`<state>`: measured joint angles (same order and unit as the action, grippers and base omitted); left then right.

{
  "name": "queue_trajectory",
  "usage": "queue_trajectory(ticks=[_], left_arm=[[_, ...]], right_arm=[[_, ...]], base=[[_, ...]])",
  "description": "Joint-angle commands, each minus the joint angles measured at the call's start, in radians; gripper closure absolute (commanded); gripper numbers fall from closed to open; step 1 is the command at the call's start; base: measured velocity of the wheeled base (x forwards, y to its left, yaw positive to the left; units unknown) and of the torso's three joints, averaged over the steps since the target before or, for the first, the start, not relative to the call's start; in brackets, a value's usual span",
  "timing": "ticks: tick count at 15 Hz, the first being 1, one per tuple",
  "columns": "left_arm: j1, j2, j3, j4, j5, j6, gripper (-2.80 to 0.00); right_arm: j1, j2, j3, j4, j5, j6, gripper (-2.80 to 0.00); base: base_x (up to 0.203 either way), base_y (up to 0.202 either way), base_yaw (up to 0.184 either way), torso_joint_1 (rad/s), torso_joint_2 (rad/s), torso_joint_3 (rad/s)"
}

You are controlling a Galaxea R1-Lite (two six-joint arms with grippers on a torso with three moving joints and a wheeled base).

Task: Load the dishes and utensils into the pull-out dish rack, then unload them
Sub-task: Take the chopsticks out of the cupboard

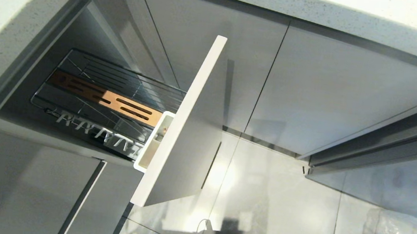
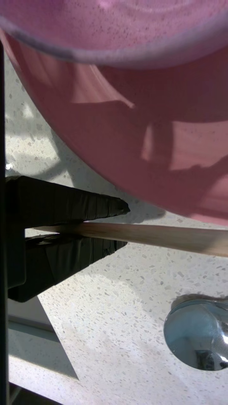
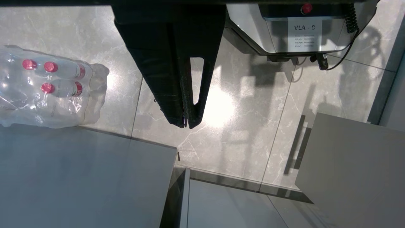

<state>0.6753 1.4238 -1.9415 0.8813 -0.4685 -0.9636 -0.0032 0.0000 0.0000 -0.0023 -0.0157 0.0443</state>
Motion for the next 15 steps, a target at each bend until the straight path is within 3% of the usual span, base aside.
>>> queue_trajectory(ticks=[1,15], left_arm=[[0.003,0.004,0.001,0.004,-0.002,-0.006,0.0],[0.03,-0.018,-0.005,-0.054,-0.002,-0.004,0.0]], right_arm=[[0.0,0.001,0.0,-0.001,0.0,0.0,0.0],[0.0,0.0,0.0,-0.001,0.0,0.0,0.0]], base=[[0.0,0.0,0.0,0.0,0.0,0.0],[0.0,0.0,0.0,0.0,0.0,0.0]])
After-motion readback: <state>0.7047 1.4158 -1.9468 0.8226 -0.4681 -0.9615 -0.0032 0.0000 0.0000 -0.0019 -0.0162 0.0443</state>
